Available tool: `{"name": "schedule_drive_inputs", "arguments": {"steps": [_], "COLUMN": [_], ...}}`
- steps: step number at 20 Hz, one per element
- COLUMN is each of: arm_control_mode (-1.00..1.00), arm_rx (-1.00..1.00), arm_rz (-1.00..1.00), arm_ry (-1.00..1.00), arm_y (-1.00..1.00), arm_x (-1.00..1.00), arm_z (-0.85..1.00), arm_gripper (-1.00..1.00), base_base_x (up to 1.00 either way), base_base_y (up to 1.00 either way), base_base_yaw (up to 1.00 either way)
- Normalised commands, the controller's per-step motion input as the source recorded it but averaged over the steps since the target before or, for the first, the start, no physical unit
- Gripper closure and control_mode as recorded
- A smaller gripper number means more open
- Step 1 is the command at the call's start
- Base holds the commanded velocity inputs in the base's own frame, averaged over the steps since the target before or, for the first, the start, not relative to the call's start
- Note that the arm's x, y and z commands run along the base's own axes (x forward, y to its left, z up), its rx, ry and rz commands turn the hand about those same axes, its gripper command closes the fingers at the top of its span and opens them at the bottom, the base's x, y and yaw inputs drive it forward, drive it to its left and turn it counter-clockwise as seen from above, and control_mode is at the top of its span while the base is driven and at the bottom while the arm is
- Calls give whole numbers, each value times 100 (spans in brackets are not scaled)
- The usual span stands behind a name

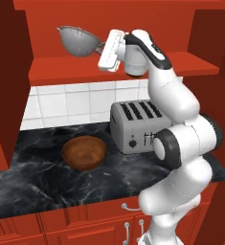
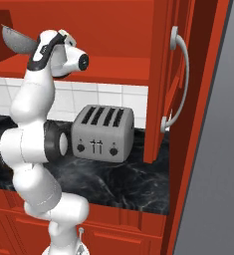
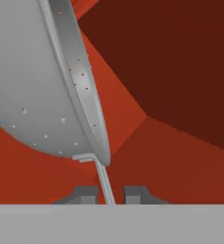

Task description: Open the cabinet and setup a tea strainer by placing it in the bowl upright.

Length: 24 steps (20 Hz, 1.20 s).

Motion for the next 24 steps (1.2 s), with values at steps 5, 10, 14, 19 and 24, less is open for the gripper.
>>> {"name": "schedule_drive_inputs", "arguments": {"steps": [5,10,14,19,24], "arm_control_mode": [-100,-100,-100,-100,-100], "arm_rx": [-2,0,-6,-13,-14], "arm_rz": [-5,-10,-14,-17,-31], "arm_ry": [-1,-7,-8,-6,-2], "arm_y": [17,1,0,0,0], "arm_x": [-89,-100,-94,-77,-56], "arm_z": [24,0,0,-1,-13], "arm_gripper": [100,100,100,100,100], "base_base_x": [0,0,0,0,0], "base_base_y": [0,0,0,0,0], "base_base_yaw": [0,0,0,0,0]}}
